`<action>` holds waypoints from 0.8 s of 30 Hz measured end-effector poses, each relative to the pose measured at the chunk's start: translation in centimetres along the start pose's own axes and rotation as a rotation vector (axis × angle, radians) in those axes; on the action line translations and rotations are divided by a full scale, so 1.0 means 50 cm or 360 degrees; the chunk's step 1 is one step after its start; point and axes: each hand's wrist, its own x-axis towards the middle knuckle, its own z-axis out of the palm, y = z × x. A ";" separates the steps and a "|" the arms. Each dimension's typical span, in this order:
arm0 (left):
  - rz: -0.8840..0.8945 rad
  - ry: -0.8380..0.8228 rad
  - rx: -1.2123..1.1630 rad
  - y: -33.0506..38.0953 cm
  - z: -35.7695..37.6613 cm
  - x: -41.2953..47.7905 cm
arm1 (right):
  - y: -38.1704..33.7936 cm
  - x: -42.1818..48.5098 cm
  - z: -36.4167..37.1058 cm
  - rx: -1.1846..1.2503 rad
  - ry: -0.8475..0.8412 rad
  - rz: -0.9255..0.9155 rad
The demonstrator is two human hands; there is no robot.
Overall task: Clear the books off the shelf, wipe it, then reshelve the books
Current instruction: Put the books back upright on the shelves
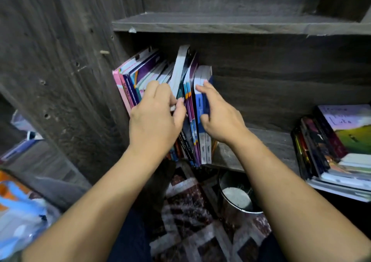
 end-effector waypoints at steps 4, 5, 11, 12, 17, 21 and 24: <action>-0.0293 -0.0406 0.0128 0.052 -0.031 0.000 | -0.011 -0.001 -0.006 -0.0055 -0.0002 0.0047; -0.0330 -0.0503 0.0148 0.060 -0.030 0.002 | -0.015 0.000 -0.009 -0.0075 -0.0004 0.0059; -0.0408 -0.0850 0.0372 0.061 -0.006 0.021 | -0.038 0.007 -0.019 -0.0239 -0.0034 0.0056; -0.0396 -0.0837 0.0335 0.057 -0.014 0.019 | -0.045 0.011 -0.021 -0.0270 -0.0050 0.0048; -0.0305 -0.0843 0.0248 0.026 -0.074 -0.008 | -0.074 0.040 0.001 -0.0348 -0.0222 0.0101; -0.0286 -0.0818 0.0254 0.019 -0.157 -0.032 | -0.115 0.029 0.028 0.0000 -0.0050 0.0118; -0.0305 -0.0821 0.0263 0.002 -0.202 -0.047 | -0.143 0.019 0.038 0.0167 0.0049 0.0056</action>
